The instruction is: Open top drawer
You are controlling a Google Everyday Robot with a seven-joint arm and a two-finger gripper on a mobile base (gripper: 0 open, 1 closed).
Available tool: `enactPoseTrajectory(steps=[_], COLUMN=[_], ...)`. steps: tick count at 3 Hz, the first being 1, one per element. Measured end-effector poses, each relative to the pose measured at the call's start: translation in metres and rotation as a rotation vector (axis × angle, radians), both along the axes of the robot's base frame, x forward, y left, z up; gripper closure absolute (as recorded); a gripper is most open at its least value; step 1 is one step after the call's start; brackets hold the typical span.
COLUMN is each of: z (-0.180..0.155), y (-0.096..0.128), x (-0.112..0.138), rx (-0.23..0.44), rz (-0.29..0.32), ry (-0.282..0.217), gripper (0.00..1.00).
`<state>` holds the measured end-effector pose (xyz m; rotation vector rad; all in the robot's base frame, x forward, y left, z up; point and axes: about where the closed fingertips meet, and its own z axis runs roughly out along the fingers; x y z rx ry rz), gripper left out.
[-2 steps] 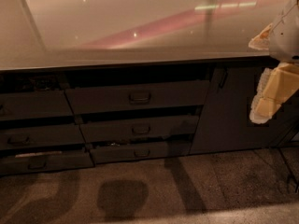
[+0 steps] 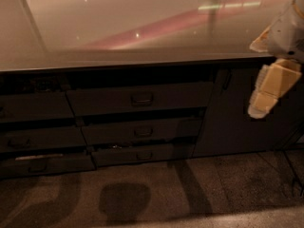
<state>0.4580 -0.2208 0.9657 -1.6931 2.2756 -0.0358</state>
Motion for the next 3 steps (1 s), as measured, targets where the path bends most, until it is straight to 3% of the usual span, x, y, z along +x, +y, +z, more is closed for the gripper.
enactPoseTrajectory(steps=[1, 2, 3], z=[-0.0368, -0.0326, -0.0345], y=[0.0082, 0.0088, 0.0106], x=[0.0433, 0.0416, 0.0428], rx=[0.072, 0.069, 0.127], rz=[0.014, 0.013, 0.055], ry=[0.097, 0.082, 0.097], gripper=[0.0, 0.0, 0.0])
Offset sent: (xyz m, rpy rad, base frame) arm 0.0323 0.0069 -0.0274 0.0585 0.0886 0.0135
